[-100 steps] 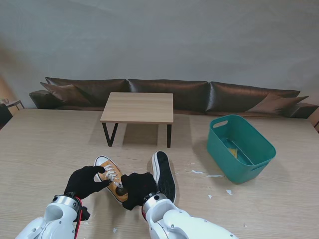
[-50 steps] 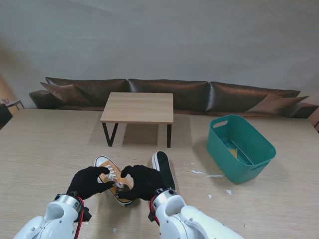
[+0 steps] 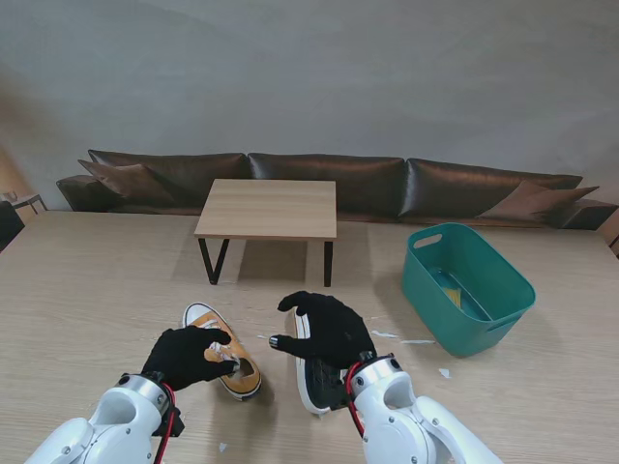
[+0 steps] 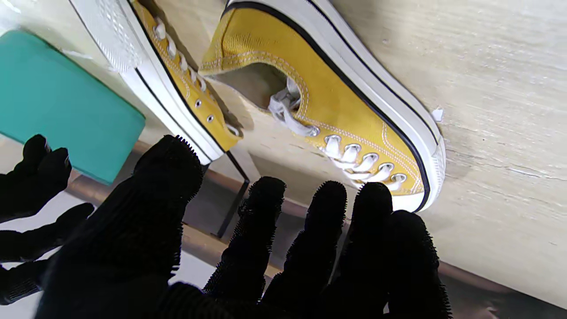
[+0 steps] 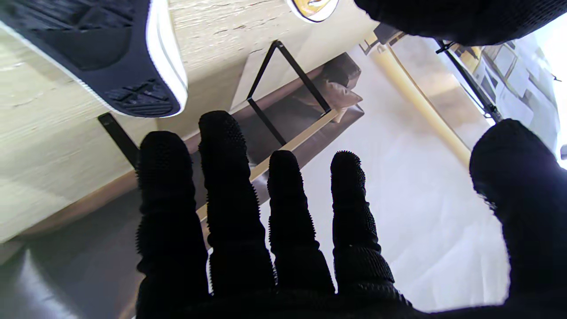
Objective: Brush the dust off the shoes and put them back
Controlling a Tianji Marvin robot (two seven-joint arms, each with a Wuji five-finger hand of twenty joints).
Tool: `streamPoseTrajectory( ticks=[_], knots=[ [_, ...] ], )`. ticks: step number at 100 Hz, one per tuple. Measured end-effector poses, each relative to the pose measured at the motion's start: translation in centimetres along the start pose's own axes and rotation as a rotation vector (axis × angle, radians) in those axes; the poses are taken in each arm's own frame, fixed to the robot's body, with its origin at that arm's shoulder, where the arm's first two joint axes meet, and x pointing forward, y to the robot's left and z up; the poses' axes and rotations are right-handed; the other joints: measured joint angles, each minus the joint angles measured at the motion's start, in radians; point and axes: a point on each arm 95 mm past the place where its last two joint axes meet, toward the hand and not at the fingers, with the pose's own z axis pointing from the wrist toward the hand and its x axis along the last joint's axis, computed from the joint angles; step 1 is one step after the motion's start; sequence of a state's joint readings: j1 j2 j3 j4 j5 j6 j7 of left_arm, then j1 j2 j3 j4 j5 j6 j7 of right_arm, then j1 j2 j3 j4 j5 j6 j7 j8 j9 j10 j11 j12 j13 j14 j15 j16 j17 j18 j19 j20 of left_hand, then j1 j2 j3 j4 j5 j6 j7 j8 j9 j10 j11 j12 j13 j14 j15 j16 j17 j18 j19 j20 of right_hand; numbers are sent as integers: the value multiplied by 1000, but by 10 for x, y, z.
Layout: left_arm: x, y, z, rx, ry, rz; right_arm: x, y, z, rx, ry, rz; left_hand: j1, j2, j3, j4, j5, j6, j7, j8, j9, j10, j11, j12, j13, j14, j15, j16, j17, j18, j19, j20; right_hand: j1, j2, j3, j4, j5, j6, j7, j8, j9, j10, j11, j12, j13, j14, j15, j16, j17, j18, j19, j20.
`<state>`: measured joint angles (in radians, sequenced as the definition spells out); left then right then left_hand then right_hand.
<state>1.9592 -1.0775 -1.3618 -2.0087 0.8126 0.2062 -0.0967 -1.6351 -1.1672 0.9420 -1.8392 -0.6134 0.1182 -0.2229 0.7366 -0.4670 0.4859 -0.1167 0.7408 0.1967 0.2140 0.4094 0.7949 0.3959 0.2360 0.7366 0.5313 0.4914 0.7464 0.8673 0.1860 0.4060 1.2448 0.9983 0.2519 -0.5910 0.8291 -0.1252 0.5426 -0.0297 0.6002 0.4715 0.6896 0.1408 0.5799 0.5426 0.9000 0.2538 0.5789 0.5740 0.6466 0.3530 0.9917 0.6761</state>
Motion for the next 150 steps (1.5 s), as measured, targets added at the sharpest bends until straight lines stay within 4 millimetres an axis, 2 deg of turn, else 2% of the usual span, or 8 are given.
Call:
streamPoseTrajectory(
  ticks=[7,22,38,60,91,105,121,150],
  knots=[
    [4,1,1,-27,-10,36,-7,4,-2,-5,-13,9,-22,0,-12,0,1,-9,-2,-12,19,0,46,104,30,-9,108,66,36,-5,61,3,0,0,8,0,4,0,-5,0,11,8,-4,0,0,8,0,0,0,9,0,0],
    [11,4,7,-78,-32,64,-17,6,-1,-20,-50,43,-63,0,-63,1,18,-9,-3,-32,35,-4,178,312,70,-55,297,157,107,-25,124,70,0,0,18,0,19,1,-9,2,12,14,-10,0,0,10,0,0,0,10,0,0],
    [18,3,17,-107,-41,105,-27,6,3,-37,-82,47,-93,0,-111,2,25,-9,-6,-47,35,-18,276,388,103,-84,367,179,131,-36,136,82,0,0,44,0,23,4,-10,3,12,16,-10,0,0,21,0,0,0,11,0,0],
    [20,8,33,-126,-68,124,-34,5,7,-44,-107,51,-102,20,-202,2,39,-9,2,-57,35,-29,348,428,129,-110,402,187,158,-38,137,82,0,1,57,0,23,12,-10,3,12,20,-10,0,0,21,2,0,0,11,0,0],
    [24,14,40,-131,-76,104,-37,0,9,-39,-132,50,-101,19,-204,2,138,-9,115,75,40,-38,372,441,132,-111,415,187,173,-38,148,79,0,11,59,0,24,16,-10,9,12,24,-10,0,0,21,12,1,0,11,0,0],
    [25,16,39,-119,-78,102,-38,-2,9,-35,-140,51,-100,19,-204,2,152,-14,160,124,41,-39,375,441,150,-112,416,186,176,-38,149,77,0,11,78,0,24,19,-10,10,12,24,-10,0,0,21,13,1,0,11,0,0],
    [29,13,31,-107,-80,140,-38,-2,9,-30,-147,49,-81,19,-199,2,179,-25,197,168,50,-41,379,442,152,-112,416,186,178,-38,149,65,0,11,78,0,24,26,-10,10,12,24,-10,0,0,21,13,1,0,11,0,0],
    [40,18,29,-89,-77,116,-39,-3,8,-22,-153,52,-81,18,-108,2,225,-26,272,250,62,-48,393,442,157,-112,416,176,184,-38,149,50,0,11,78,0,24,28,-10,10,12,25,-10,0,0,21,15,1,-1,11,0,0]
  ],
)
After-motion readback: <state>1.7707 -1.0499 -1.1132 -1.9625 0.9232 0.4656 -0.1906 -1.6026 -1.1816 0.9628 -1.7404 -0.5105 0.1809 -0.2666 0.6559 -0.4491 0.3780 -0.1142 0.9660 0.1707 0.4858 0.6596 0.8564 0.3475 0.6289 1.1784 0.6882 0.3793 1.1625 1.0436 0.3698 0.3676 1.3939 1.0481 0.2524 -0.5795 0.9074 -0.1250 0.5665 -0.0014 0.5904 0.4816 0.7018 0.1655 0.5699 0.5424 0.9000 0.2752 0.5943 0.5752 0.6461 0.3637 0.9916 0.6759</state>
